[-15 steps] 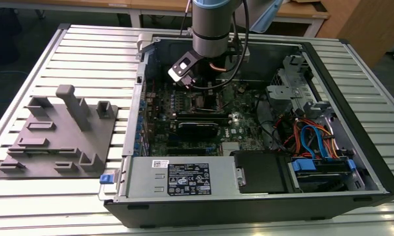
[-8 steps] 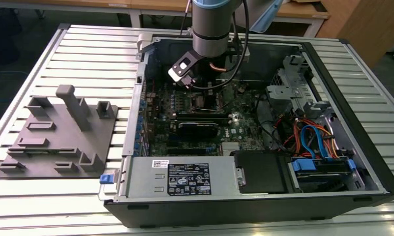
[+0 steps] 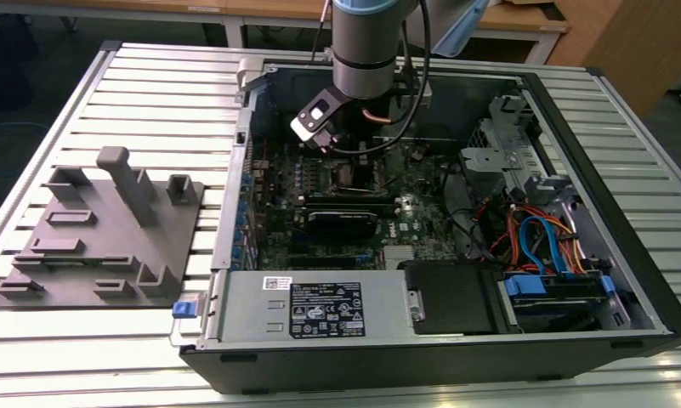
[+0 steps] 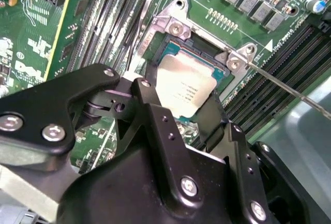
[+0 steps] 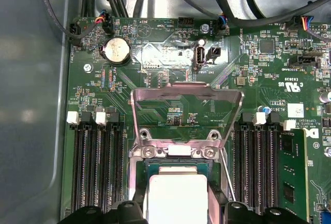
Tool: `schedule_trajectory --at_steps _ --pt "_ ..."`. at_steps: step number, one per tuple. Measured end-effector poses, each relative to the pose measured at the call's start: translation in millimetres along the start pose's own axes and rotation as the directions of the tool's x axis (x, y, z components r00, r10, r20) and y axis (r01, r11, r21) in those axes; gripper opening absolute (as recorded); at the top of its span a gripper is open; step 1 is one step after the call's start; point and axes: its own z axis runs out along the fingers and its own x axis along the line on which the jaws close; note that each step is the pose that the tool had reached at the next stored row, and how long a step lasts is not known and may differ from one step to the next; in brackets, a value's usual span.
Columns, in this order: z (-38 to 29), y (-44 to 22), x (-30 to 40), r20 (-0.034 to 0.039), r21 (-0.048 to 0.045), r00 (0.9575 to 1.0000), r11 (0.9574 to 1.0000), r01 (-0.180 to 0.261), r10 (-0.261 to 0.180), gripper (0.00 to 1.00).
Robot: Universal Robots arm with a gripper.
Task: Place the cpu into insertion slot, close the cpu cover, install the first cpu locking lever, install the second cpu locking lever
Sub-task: 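Place the cpu into insertion slot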
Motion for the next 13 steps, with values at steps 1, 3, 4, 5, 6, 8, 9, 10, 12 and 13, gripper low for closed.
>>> schedule_trajectory --at_steps 1,3,4,5,6,8,9,10,12,13 --pt "-0.1 0.0 0.0 0.0000 -0.0001 1.0000 1.0000 -0.003 0.003 0.54" --pt "-0.4 0.1 0.0 0.0011 -0.0002 0.9998 0.9998 -0.020 0.020 0.54" --pt "-0.5 0.1 0.0 0.0017 -0.0001 0.9996 0.9996 -0.028 0.028 0.54" --pt "-0.5 0.0 0.0 0.0019 -0.0001 0.9995 0.9995 -0.032 0.032 0.54" --pt "-0.6 0.0 0.0 0.0022 0.0001 0.9995 0.9995 -0.032 0.032 0.54" --pt "-0.7 -0.1 0.0 0.0022 0.0001 0.9995 0.9995 -0.033 0.033 0.54" --pt "-0.7 -0.1 0.0 0.0021 0.0000 0.9995 0.9995 -0.033 0.033 0.54" --pt "-0.7 -0.1 0.0 0.0021 0.0000 0.9995 0.9995 -0.032 0.032 0.54" --pt "-0.7 -0.1 -0.1 0.0026 0.0000 0.9995 0.9995 -0.032 0.032 0.54" --pt "-0.6 0.0 -0.1 0.0035 0.0000 0.9995 0.9995 -0.032 0.032 0.54"
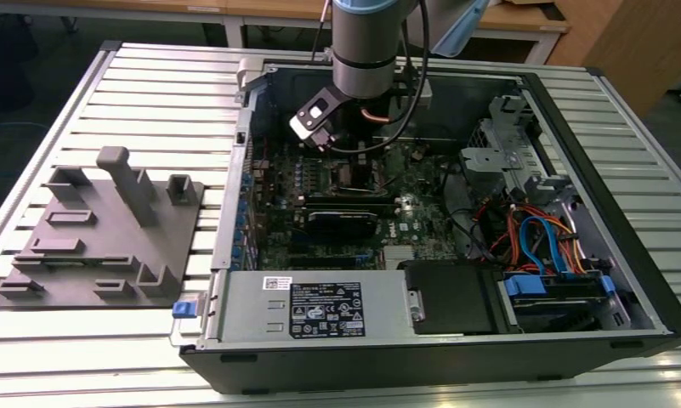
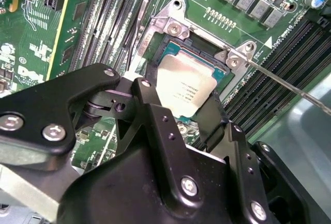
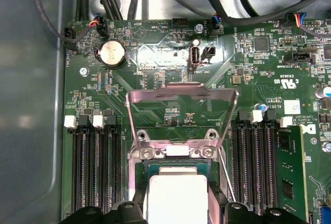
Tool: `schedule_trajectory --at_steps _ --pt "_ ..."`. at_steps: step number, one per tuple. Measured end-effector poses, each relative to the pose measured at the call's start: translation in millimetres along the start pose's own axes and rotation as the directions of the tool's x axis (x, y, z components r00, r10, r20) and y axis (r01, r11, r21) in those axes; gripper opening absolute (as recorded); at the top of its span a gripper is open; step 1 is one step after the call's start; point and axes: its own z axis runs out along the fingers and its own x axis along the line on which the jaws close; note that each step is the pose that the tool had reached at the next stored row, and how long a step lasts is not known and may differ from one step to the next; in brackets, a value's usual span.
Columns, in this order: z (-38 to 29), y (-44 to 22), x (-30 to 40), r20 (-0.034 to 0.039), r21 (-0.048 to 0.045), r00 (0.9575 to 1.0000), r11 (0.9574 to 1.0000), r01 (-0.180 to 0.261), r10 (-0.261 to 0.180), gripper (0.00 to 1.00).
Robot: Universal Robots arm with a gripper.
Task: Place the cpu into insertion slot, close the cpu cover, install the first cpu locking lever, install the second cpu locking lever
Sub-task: 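Place the cpu into insertion slot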
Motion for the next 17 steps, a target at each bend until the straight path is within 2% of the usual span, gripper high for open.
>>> schedule_trajectory --at_steps 7,9,10,17 --pt "0.5 -0.1 0.0 0.0042 -0.0002 1.0000 1.0000 0.000 0.000 0.54" --pt "0.6 -0.1 0.0 0.0049 -0.0003 1.0000 1.0000 0.000 0.000 0.55" --pt "0.6 -0.1 0.0 0.0054 -0.0002 1.0000 1.0000 0.000 0.000 0.62" --pt "-1.3 0.1 0.0 0.0070 -0.0003 1.0000 1.0000 0.000 0.000 0.62"
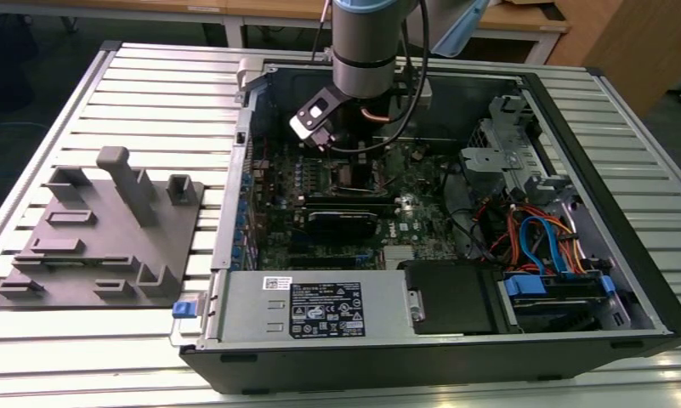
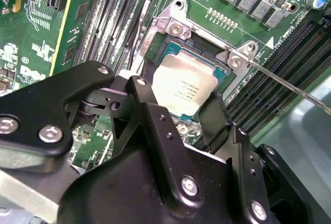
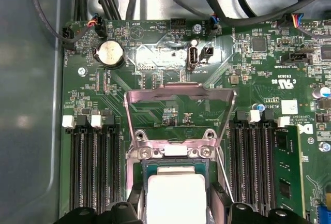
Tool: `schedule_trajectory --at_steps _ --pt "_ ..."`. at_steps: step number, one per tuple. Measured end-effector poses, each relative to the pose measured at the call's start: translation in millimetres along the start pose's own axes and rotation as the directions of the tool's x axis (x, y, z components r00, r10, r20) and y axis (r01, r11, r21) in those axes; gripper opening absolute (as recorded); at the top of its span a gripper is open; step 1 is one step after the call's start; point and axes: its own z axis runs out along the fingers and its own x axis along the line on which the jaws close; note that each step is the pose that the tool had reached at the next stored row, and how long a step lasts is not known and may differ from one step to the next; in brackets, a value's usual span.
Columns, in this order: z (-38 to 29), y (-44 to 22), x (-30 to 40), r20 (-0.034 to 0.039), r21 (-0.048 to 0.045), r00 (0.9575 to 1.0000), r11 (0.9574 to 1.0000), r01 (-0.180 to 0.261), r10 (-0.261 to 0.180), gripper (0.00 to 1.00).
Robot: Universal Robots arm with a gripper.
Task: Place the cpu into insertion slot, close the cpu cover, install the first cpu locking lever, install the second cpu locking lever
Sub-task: 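Place the cpu into insertion slot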
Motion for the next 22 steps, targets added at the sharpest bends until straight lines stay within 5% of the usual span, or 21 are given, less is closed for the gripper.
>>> schedule_trajectory --at_steps 12,22 --pt "-8.9 0.6 -0.1 0.0001 0.0001 1.0000 1.0000 0.000 0.000 0.62" --pt "-19.3 1.4 -0.2 0.0001 0.0012 1.0000 1.0000 0.000 0.000 0.34"
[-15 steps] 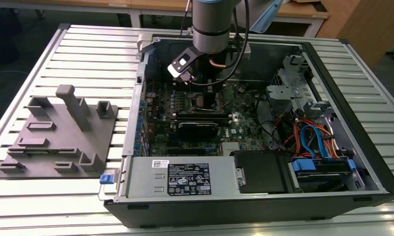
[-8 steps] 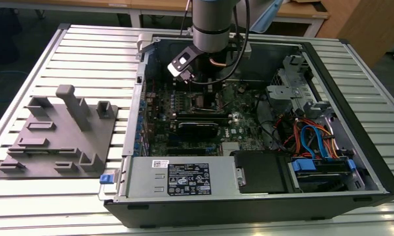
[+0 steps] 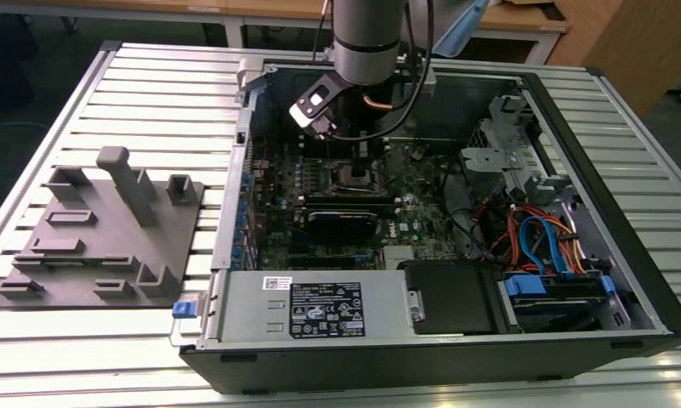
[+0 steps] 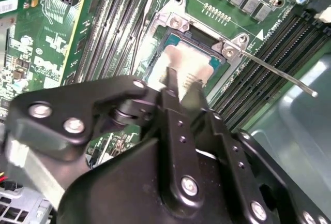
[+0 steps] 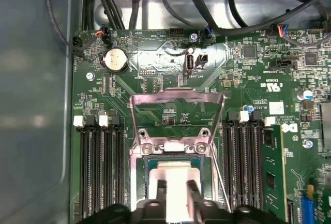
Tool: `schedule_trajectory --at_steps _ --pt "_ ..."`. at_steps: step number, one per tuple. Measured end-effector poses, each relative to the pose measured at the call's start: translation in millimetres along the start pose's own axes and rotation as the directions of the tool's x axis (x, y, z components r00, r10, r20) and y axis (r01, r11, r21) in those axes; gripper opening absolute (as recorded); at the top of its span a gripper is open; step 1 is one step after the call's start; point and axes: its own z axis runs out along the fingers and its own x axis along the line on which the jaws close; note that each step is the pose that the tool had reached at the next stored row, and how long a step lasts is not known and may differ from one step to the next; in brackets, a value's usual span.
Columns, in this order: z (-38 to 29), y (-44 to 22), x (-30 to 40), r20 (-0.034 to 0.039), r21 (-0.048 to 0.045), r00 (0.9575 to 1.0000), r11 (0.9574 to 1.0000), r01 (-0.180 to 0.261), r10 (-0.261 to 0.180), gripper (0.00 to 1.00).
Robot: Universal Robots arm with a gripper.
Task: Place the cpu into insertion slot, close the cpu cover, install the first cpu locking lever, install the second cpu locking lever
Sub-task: 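Place the cpu into insertion slot, then close the cpu cover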
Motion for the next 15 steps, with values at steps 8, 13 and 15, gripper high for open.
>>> schedule_trajectory --at_steps 8,13,15 --pt "-1.5 0.4 0.0 0.0001 0.0035 1.0000 1.0000 0.000 0.000 0.10" --pt "-1.5 0.4 0.0 0.0000 0.0036 1.0000 1.0000 0.000 0.000 0.10" --pt "-1.5 0.4 0.0 0.0000 0.0036 1.0000 1.0000 0.000 0.000 0.10"
